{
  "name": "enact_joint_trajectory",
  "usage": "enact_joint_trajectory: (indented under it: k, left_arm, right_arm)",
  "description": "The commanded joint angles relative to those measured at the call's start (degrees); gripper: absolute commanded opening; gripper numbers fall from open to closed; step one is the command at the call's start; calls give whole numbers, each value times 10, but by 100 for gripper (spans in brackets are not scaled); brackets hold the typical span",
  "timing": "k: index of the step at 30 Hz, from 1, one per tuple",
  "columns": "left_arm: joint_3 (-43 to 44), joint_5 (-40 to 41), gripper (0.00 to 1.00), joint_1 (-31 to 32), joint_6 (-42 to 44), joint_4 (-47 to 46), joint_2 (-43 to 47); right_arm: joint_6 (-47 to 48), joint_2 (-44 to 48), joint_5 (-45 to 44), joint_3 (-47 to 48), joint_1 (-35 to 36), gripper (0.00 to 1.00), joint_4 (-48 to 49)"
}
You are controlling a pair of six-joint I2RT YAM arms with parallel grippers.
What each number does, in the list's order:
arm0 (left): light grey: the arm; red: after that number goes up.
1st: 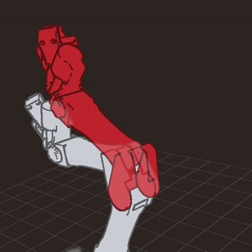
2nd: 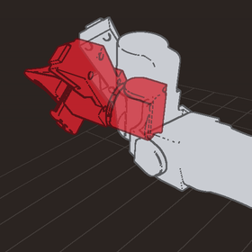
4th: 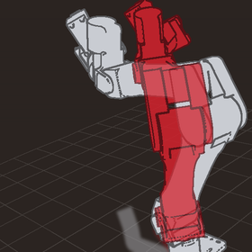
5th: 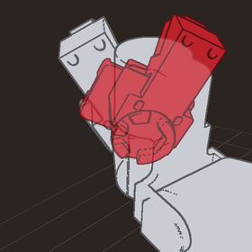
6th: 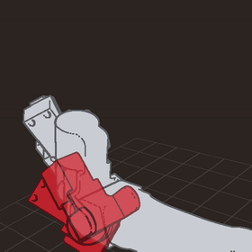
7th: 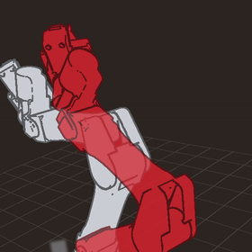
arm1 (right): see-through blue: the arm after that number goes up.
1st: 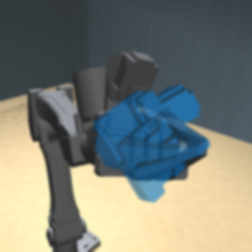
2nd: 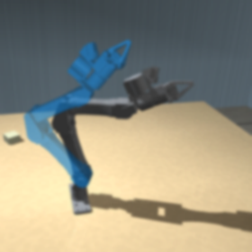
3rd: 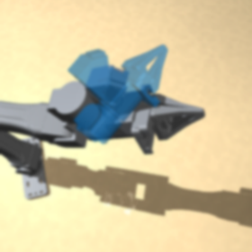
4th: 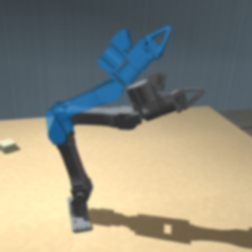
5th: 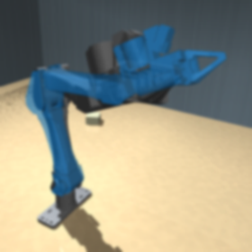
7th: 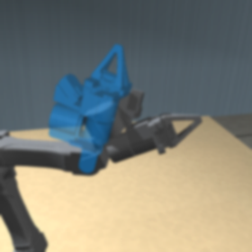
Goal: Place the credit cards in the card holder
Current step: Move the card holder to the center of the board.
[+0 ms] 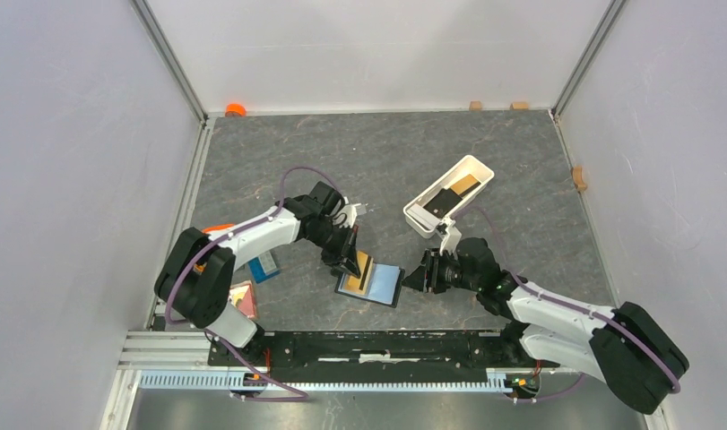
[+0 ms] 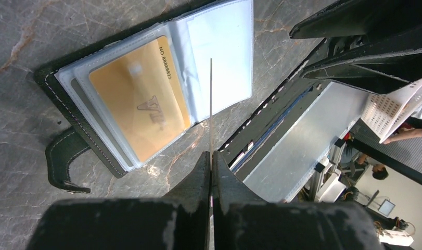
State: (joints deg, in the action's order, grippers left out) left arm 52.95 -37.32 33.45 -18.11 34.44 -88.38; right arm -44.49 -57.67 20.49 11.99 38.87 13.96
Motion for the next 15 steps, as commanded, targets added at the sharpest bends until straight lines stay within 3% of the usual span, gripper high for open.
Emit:
enact_joint_trajectory:
  k: [1, 15]
  left_arm:
    - [23, -22, 2, -1, 36, 13, -22]
    - [16, -24, 2, -1, 28, 1, -29]
  right_arm:
    - [-33, -36, 0, 10, 15, 45, 76]
    - [-56, -152, 10, 40, 51, 37, 142]
